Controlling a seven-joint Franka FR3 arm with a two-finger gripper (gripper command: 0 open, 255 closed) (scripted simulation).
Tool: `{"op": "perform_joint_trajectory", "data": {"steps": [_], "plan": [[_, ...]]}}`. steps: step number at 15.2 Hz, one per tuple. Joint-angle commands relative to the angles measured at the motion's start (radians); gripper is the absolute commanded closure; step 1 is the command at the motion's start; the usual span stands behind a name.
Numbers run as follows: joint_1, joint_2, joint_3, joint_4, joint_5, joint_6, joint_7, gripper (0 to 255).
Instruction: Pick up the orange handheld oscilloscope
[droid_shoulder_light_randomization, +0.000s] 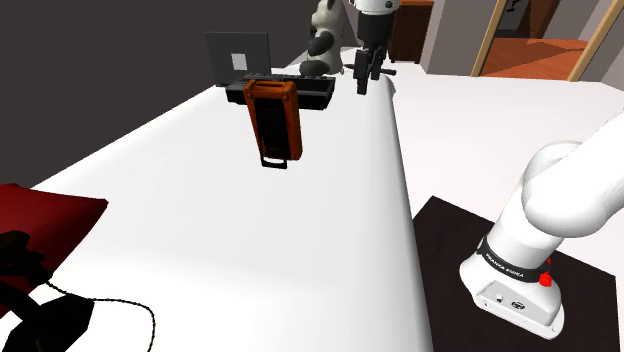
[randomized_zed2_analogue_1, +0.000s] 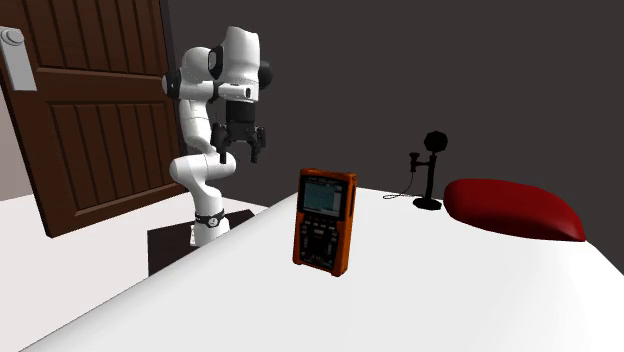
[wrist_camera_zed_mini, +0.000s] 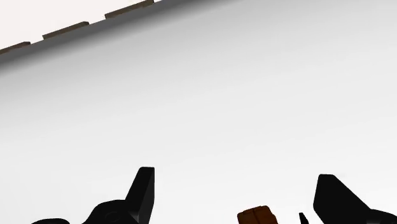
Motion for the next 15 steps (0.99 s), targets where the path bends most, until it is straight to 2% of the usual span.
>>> {"op": "perform_joint_trajectory", "data": {"steps": [1,9,15], "plan": [[0.007,0.071,0.016,0.063,-0.003,0.011,0.006,0],[0.045,0.35,0.088,0.358,-0.04,0.0,0.049,0],[0.091,0.581,0.134,0.646,-0.097,-0.059,0.077,0]]}}
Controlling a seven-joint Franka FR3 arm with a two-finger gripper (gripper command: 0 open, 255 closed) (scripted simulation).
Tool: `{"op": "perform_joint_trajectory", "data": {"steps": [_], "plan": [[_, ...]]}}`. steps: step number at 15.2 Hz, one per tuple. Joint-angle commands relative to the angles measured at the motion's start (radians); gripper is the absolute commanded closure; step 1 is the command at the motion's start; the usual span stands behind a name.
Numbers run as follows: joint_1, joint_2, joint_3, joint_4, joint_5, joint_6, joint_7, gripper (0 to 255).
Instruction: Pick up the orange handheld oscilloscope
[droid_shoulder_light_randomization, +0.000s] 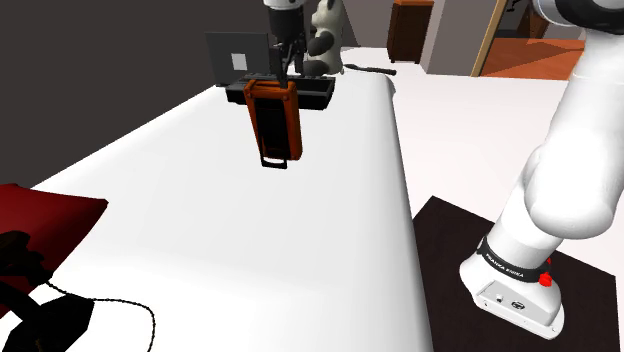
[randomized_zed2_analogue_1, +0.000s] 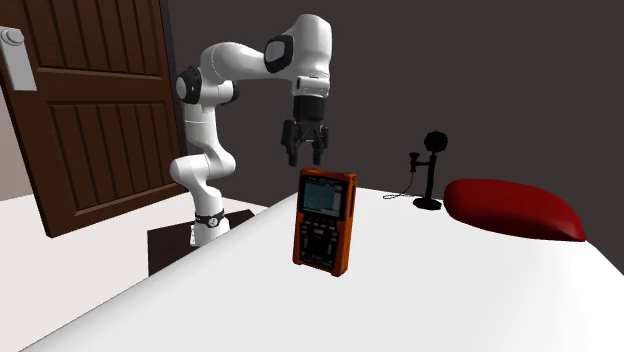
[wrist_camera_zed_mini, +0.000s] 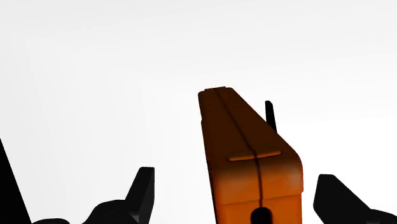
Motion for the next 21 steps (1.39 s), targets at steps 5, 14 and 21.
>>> {"op": "perform_joint_trajectory", "data": {"steps": [5,14,21], "plan": [[0.034,0.133,0.018,0.147,-0.038,-0.016,0.015,0],[0.029,0.118,0.017,0.052,-0.036,0.063,0.027,255],[0.028,0.117,0.017,0.051,-0.036,0.063,0.026,255]]}}
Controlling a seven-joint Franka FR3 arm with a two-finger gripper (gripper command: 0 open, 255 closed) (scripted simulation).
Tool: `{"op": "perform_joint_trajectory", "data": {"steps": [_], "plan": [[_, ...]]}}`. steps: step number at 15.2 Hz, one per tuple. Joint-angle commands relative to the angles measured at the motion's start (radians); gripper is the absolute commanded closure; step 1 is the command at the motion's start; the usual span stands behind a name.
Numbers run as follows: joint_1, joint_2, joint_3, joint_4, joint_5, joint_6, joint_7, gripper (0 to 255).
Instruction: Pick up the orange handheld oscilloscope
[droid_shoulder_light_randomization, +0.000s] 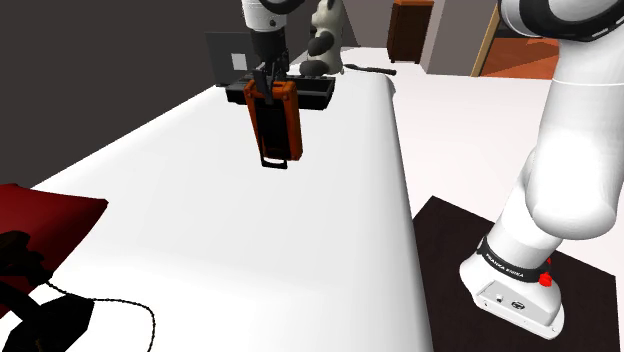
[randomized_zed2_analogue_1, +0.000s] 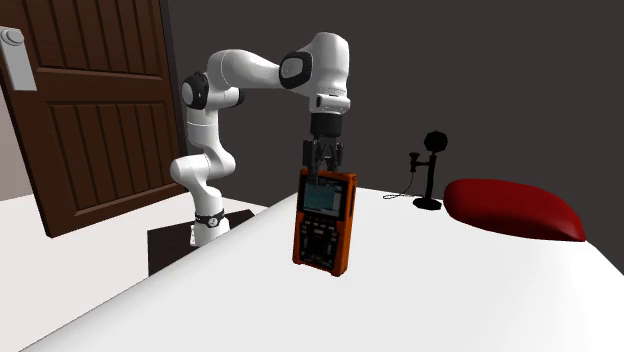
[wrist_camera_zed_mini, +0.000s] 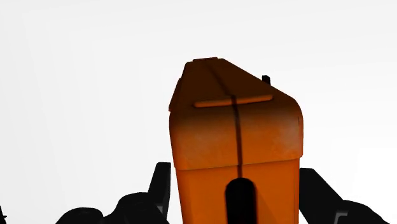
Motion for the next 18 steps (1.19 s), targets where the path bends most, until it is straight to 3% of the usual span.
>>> {"op": "perform_joint_trajectory", "data": {"steps": [1,18], "plan": [[0.0,0.002,0.0,-0.001,-0.001,0.001,0.001,255],[0.024,0.072,0.003,0.304,-0.014,-0.233,-0.031,255]]}}
